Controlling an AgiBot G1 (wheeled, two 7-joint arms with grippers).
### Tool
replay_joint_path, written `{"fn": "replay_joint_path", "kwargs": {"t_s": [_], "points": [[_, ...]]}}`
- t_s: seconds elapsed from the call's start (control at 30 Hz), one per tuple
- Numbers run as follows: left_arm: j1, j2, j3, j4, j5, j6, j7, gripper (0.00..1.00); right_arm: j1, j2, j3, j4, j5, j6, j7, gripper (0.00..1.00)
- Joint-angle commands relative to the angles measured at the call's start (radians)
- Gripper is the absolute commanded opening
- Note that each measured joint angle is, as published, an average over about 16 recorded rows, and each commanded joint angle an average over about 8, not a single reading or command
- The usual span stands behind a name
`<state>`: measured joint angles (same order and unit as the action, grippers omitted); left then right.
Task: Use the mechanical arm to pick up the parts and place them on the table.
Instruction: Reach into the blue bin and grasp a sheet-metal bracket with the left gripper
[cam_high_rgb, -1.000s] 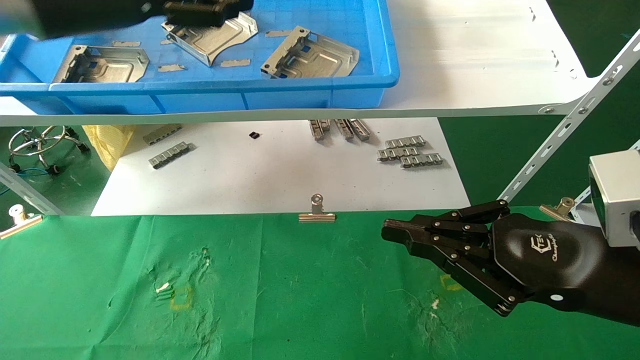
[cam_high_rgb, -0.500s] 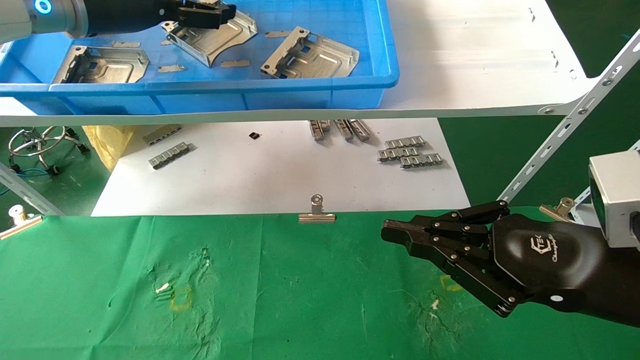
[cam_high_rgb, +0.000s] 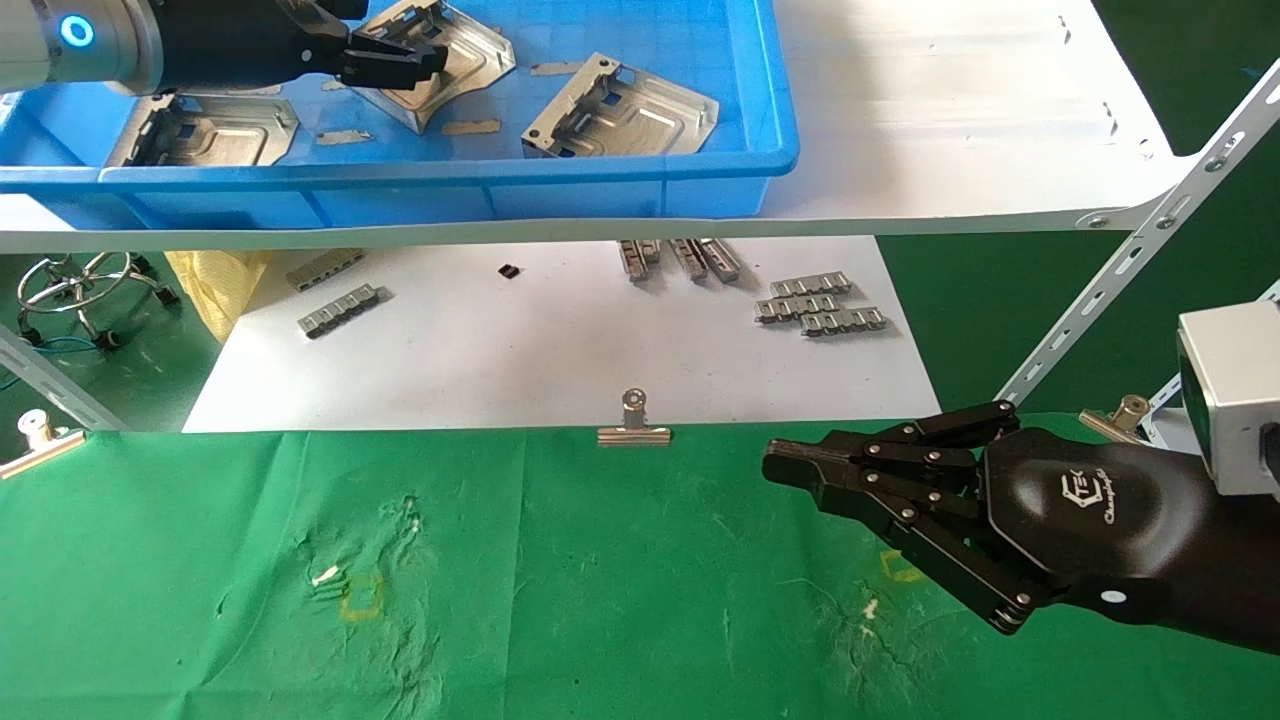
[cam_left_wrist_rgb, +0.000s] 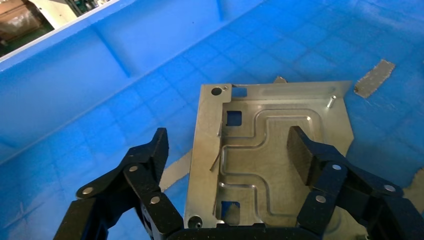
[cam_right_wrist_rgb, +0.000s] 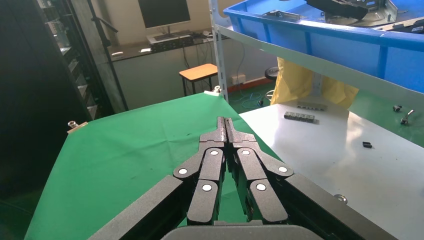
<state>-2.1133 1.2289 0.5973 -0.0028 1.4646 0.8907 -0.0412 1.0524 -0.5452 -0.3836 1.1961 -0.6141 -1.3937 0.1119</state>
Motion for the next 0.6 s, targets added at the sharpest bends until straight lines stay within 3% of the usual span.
{"fn": "replay_joint_path", "kwargs": {"t_s": [0.03,0.17,0.23,0.47,0.53,0.6], "points": [[-0.003,-0.003,0.004,0.003,0.006,0.005,0.000,0.00,0.000,0.000,0.000,0.000,0.000,0.000,0.000,0.00],[-0.005,-0.007,0.008,0.005,0.012,0.015,-0.001,0.00,0.000,0.000,0.000,0.000,0.000,0.000,0.000,0.00],[-0.005,-0.008,0.009,0.006,0.014,0.016,-0.002,0.00,0.000,0.000,0.000,0.000,0.000,0.000,0.000,0.06],[-0.005,-0.009,0.014,0.006,0.020,0.009,-0.004,0.00,0.000,0.000,0.000,0.000,0.000,0.000,0.000,0.89],[-0.005,-0.009,0.017,0.006,0.024,0.006,-0.003,0.00,0.000,0.000,0.000,0.000,0.000,0.000,0.000,1.00],[-0.005,-0.010,0.018,0.006,0.026,0.005,-0.002,0.00,0.000,0.000,0.000,0.000,0.000,0.000,0.000,1.00]]}}
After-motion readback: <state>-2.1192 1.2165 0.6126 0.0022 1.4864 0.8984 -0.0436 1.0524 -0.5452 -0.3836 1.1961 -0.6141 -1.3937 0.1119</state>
